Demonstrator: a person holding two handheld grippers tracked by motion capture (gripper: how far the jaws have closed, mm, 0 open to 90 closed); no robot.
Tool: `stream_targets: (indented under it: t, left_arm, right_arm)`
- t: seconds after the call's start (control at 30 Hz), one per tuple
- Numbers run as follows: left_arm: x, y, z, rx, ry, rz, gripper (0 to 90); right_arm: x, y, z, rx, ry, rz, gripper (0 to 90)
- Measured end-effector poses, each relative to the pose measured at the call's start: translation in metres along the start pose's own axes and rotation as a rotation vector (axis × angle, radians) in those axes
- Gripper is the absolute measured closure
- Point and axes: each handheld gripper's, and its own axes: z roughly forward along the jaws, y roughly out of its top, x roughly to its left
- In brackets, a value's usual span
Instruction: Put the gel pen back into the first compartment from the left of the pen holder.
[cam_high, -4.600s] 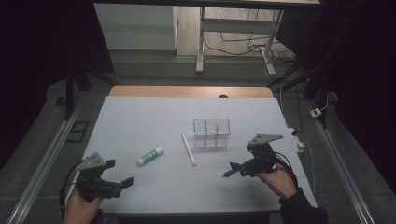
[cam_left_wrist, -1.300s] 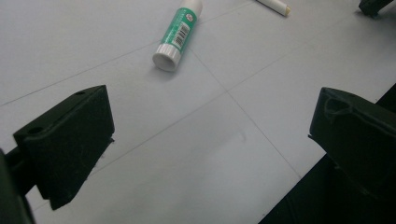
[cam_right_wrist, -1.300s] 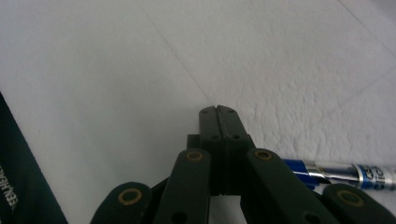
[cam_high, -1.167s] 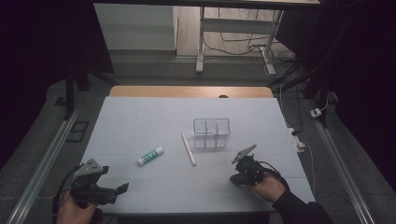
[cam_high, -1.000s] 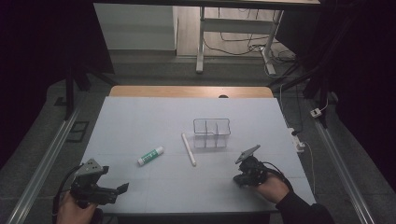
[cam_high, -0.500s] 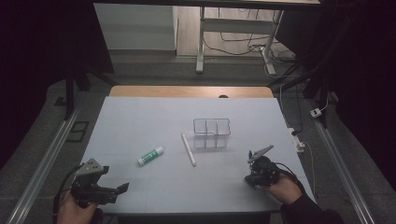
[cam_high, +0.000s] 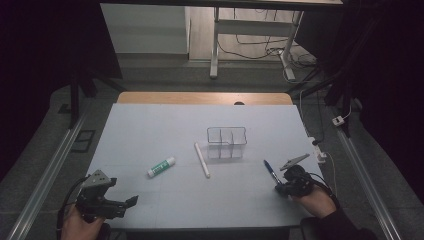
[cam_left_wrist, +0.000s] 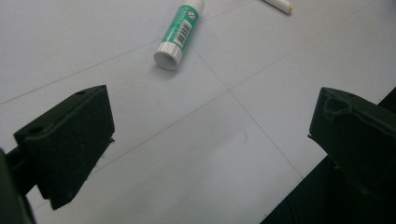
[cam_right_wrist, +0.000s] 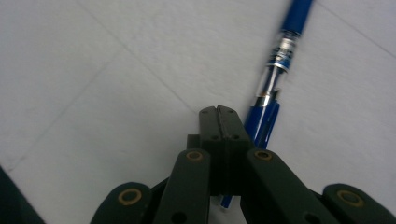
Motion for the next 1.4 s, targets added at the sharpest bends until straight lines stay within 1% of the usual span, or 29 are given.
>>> stream_targets:
  t: [0.2, 0.37, 0.5, 0.57, 0.6, 0.63, 0.73, 0.8, 0.87, 0.93, 1.0, 1.03, 1.07, 1.13, 1.17, 1.23, 1.3, 1.4]
  left_arm:
    - [0.0, 0.0, 0.0, 0.0, 0.0, -0.001, 0.3]
    - [0.0, 0.0, 0.0, -0.001, 0.0, -0.001, 0.3]
    - [0.0, 0.0, 0.0, -0.002, 0.0, -0.001, 0.3]
    - [0.0, 0.0, 0.0, -0.004, -0.001, -0.001, 0.3]
    - [0.0, 0.0, 0.0, -0.006, -0.004, -0.002, 0.2]
    - [0.001, 0.0, -0.001, -0.006, -0.004, -0.004, 0.1]
    - [0.001, 0.0, -0.001, 0.005, -0.005, -0.006, 0.0]
    - [0.002, -0.001, -0.001, 0.008, -0.004, -0.005, 0.0]
    - [0.002, -0.001, -0.001, 0.008, -0.004, -0.006, 0.0]
    - [0.002, -0.001, -0.001, 0.007, -0.006, -0.007, 0.0]
    - [0.002, -0.001, -0.001, 0.007, -0.006, -0.005, 0.0]
    - [0.002, -0.001, -0.001, 0.006, -0.006, -0.005, 0.0]
    - [0.002, -0.001, -0.001, 0.006, -0.007, -0.004, 0.0]
    - [0.002, -0.001, -0.001, 0.006, -0.008, -0.005, 0.0]
    - [0.002, -0.001, -0.001, 0.006, -0.008, -0.005, 0.0]
    - [0.002, -0.001, -0.001, 0.007, -0.01, -0.005, 0.0]
    - [0.002, -0.001, -0.001, 0.008, -0.009, -0.004, 0.0]
    - [0.002, -0.001, -0.001, 0.009, -0.011, -0.004, 0.0]
  right_arm:
    - [-0.016, -0.008, -0.005, -0.018, -0.025, 0.045, 90.0]
    - [-0.027, -0.014, -0.009, -0.029, -0.041, 0.081, 90.0]
    - [-0.028, -0.016, -0.012, -0.043, -0.041, 0.093, 89.9]
    - [-0.027, -0.014, -0.015, -0.069, -0.036, 0.09, 87.2]
    - [-0.025, -0.013, -0.017, -0.088, -0.041, 0.093, 85.4]
    - [-0.025, -0.012, -0.018, -0.103, -0.038, 0.094, 82.7]
    - [-0.024, -0.008, -0.02, -0.133, -0.049, 0.111, 68.5]
    - [-0.024, -0.005, -0.02, -0.14, -0.063, 0.119, 58.5]
    - [-0.025, -0.001, -0.019, -0.15, -0.062, 0.122, 49.0]
    - [-0.024, 0.004, -0.016, -0.145, -0.058, 0.127, 37.6]
    - [-0.023, 0.01, -0.012, -0.14, -0.07, 0.126, 27.1]
    - [-0.023, 0.013, -0.01, -0.139, -0.073, 0.126, 20.5]
    - [-0.023, 0.016, -0.008, -0.129, -0.08, 0.122, 15.5]
    - [-0.023, 0.021, -0.003, -0.106, -0.108, 0.093, 9.7]
    - [-0.023, 0.024, -0.001, -0.101, -0.116, 0.087, 6.9]
    - [-0.026, 0.028, 0.003, -0.107, -0.11, 0.092, 1.7]
    - [-0.029, 0.033, 0.006, -0.114, -0.11, 0.097, 0.1]
    - [-0.031, 0.04, 0.013, -0.099, -0.092, 0.089, 0.0]
